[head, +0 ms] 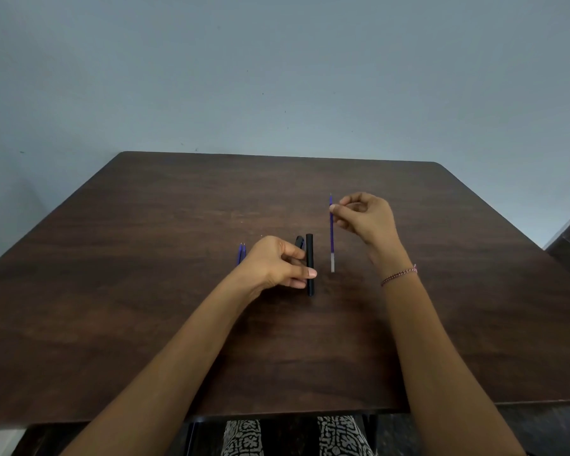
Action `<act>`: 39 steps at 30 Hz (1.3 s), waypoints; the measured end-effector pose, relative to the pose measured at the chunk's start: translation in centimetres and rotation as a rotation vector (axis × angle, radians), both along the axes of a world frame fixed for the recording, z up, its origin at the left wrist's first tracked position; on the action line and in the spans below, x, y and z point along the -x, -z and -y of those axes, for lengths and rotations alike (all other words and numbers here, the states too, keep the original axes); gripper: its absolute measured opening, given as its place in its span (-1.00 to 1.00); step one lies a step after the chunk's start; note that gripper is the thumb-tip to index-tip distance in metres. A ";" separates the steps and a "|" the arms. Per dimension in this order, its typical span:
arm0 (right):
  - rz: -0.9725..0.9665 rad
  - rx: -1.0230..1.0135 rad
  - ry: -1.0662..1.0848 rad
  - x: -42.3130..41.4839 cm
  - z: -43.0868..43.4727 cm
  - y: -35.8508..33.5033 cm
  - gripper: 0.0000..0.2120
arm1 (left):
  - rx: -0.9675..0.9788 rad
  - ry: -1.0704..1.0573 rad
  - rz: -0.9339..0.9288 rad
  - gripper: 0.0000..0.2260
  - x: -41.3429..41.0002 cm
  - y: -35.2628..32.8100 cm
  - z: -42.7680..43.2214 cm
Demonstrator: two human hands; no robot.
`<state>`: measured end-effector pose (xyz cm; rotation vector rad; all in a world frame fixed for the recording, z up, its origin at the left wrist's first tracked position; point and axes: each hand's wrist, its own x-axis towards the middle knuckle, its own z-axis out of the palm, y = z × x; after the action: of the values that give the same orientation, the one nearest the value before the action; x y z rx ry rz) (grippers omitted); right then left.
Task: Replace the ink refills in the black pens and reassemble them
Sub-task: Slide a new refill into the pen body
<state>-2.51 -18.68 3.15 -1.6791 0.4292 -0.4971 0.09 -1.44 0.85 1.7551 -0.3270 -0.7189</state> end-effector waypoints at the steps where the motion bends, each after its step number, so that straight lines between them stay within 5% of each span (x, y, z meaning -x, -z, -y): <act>1: 0.056 -0.060 0.016 0.1 0.0 -0.1 -0.87 | -0.010 0.013 0.005 -0.48 0.1 0.1 0.0; 14: 0.417 -0.349 0.270 -0.4 -0.8 0.0 -0.81 | -0.073 0.137 0.004 -0.49 0.5 0.3 0.2; 39: 0.411 -0.349 0.197 -0.3 -1.1 0.0 -0.80 | -0.083 0.158 0.021 -0.49 0.8 -0.2 0.2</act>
<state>-2.21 -17.60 3.20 -1.1670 0.3544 -0.8423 -0.73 -1.60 1.08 1.8306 -0.4598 -0.8379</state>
